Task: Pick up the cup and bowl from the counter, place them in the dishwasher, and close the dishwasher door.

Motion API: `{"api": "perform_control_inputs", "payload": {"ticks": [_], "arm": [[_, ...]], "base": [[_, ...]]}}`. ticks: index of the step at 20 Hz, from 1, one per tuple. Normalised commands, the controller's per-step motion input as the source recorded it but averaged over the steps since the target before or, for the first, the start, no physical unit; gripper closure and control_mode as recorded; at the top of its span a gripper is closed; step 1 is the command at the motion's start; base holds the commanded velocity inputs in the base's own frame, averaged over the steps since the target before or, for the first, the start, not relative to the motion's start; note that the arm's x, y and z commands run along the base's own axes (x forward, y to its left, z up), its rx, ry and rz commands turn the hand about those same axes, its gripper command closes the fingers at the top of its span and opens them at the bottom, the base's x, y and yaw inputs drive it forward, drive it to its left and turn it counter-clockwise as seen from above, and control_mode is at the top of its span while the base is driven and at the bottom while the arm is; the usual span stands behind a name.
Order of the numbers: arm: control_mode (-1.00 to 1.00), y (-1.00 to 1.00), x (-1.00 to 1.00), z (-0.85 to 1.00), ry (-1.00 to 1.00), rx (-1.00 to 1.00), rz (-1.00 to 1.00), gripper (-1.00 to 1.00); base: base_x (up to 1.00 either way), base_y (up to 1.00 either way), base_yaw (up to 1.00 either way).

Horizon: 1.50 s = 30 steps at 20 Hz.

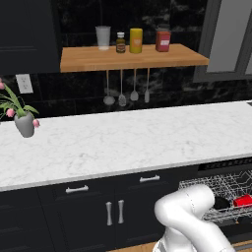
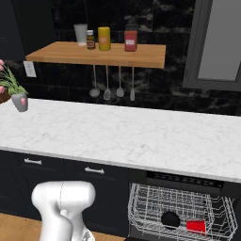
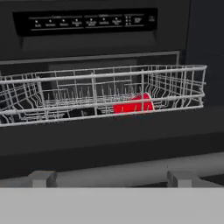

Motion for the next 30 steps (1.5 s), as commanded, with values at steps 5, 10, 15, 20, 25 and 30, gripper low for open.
{"api": "perform_control_inputs", "payload": {"ticks": [5, 10, 15, 20, 25, 30], "arm": [[-1.0, -0.14, 0.05, -0.69, -0.02, 0.0, 0.0, -1.0], [-1.0, 0.0, 0.47, -0.34, -0.15, 0.0, 0.04, -1.0], [-1.0, 0.0, 0.65, -0.17, -0.21, 0.0, 0.09, -1.0], [-1.0, 0.0, 0.81, 0.0, -0.36, 0.1, 0.21, -1.0], [-1.0, 0.01, 1.0, 0.0, -0.31, 0.03, 0.19, -1.0], [-1.0, 0.03, 0.99, 0.0, -0.15, 0.0, 0.06, -1.0]], "base": [[0.0, 0.0, 0.0], [0.0, 0.0, 0.0], [0.0, 0.0, 0.0], [0.0, 0.0, 0.0], [0.0, 0.0, 0.0], [0.0, 0.0, 0.0]]}}
